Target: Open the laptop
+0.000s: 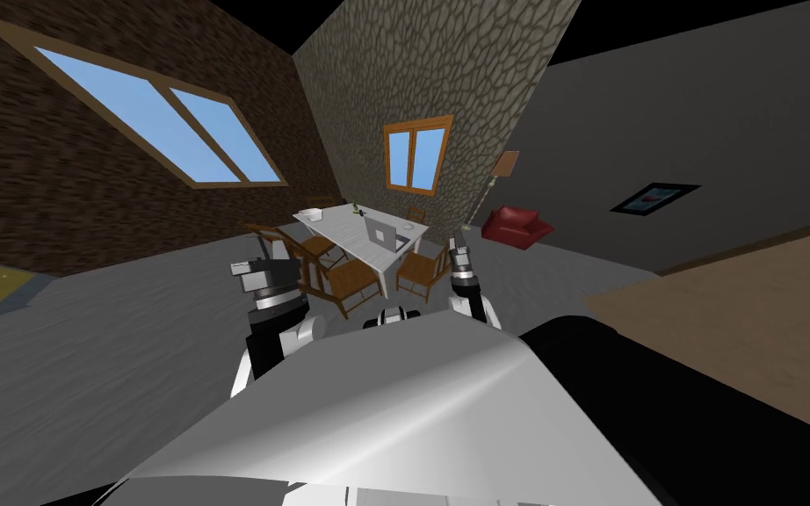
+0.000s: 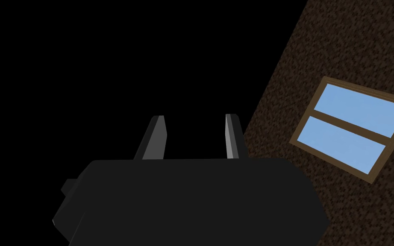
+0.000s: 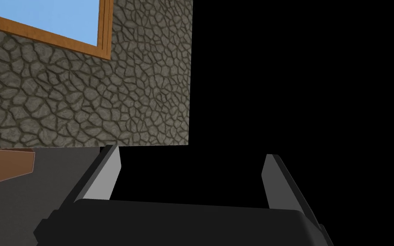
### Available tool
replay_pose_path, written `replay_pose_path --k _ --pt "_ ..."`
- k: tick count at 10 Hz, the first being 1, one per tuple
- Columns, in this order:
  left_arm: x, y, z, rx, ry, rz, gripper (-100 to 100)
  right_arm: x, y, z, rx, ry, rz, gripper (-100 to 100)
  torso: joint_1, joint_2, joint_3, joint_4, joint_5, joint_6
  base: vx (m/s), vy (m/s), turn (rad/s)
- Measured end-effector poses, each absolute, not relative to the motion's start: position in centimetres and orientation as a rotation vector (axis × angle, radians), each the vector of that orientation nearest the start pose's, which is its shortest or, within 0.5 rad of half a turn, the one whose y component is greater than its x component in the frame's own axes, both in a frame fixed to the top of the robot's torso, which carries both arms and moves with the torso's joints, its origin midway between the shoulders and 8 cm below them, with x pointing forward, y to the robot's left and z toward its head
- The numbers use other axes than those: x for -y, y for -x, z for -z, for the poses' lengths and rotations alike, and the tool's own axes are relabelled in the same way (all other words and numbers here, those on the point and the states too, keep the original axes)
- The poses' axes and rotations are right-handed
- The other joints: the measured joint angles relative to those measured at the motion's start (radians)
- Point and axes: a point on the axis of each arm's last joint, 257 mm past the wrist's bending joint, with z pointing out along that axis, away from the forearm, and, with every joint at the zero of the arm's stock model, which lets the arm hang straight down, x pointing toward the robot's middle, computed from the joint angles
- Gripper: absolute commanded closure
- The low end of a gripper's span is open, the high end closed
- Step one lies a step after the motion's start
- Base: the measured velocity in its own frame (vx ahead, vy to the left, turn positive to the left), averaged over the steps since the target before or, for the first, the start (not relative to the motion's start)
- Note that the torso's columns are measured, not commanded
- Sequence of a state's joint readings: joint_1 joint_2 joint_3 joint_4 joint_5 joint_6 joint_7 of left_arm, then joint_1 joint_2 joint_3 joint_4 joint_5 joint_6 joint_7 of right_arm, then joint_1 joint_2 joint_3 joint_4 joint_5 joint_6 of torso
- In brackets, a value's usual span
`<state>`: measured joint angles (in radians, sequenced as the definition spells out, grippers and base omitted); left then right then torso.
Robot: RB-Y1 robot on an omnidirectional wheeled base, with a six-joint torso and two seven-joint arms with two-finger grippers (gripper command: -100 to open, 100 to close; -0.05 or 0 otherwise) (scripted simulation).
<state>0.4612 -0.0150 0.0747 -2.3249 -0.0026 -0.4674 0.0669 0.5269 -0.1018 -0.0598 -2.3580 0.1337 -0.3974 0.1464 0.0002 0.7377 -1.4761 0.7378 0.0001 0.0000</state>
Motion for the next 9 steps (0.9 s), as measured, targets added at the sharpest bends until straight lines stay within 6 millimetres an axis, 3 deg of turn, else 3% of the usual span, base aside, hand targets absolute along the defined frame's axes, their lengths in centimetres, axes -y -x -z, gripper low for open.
replay_pose_path --k 9 --pt "-29.9 -33.7 -5.2 -0.545 0.643 1.312 0 24.5 -37.7 -0.1 -1.027 -0.107 -0.687 -100 0.000 0.000 0.000 0.000 0.000 0.000 0.026 0.019 0.090"
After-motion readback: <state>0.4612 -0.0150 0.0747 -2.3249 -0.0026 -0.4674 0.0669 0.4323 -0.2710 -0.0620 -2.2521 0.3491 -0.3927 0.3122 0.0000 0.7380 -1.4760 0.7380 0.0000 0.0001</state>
